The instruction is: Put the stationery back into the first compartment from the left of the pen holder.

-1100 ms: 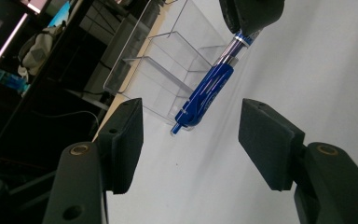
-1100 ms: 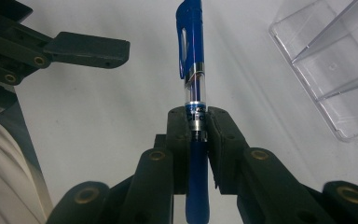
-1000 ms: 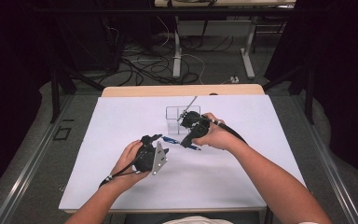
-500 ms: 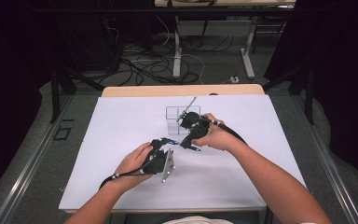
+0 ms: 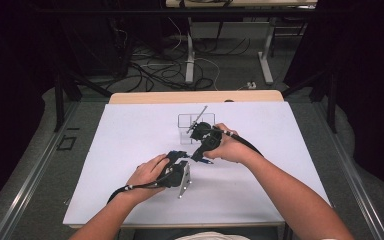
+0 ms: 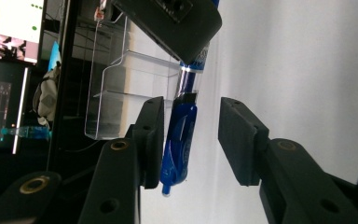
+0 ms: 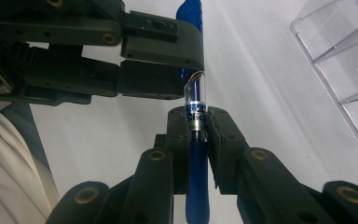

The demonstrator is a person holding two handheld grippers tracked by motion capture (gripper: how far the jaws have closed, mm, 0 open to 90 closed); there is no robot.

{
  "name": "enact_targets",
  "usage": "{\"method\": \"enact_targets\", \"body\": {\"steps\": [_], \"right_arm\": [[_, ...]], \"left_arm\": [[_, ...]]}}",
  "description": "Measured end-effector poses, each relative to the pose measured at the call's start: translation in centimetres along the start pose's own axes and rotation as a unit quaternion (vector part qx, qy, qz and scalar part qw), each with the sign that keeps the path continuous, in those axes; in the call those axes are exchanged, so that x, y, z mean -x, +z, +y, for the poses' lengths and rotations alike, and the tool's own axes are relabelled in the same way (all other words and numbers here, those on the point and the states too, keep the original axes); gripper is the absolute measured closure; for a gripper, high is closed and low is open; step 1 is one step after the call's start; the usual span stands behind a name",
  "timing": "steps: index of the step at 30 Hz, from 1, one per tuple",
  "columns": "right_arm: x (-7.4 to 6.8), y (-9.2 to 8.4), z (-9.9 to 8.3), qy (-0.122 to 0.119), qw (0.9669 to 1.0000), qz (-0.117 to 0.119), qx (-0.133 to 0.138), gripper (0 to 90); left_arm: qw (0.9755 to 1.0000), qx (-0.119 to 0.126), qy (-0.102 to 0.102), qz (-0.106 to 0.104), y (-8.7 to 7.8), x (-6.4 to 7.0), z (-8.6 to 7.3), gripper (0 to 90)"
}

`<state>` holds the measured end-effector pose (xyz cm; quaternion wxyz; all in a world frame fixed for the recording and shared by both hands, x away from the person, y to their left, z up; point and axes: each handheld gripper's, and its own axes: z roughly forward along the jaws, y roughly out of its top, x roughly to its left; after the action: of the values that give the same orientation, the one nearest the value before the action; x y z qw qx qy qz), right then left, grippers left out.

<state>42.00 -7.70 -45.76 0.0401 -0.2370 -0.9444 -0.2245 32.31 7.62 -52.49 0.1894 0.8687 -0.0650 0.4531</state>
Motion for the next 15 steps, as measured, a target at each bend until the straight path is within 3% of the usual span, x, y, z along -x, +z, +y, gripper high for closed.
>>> {"method": "enact_targets", "body": {"steps": [5,6,15], "right_arm": [[-0.39,0.22,0.17,-0.003,1.0,0.005,-0.002,79.7],[-0.49,0.25,0.22,-0.003,1.0,0.007,-0.002,79.7],[-0.86,0.36,0.35,-0.011,0.9999,0.01,-0.002,79.7]], "left_arm": [[0.9999,-0.001,0.013,-0.001,0.16,0.16,0.36,67.3],[0.9986,-0.026,0.045,0.001,-0.1,-0.21,0.5,68.1],[0.998,-0.032,0.054,0.0,-0.24,-0.17,0.57,77.7]]}}
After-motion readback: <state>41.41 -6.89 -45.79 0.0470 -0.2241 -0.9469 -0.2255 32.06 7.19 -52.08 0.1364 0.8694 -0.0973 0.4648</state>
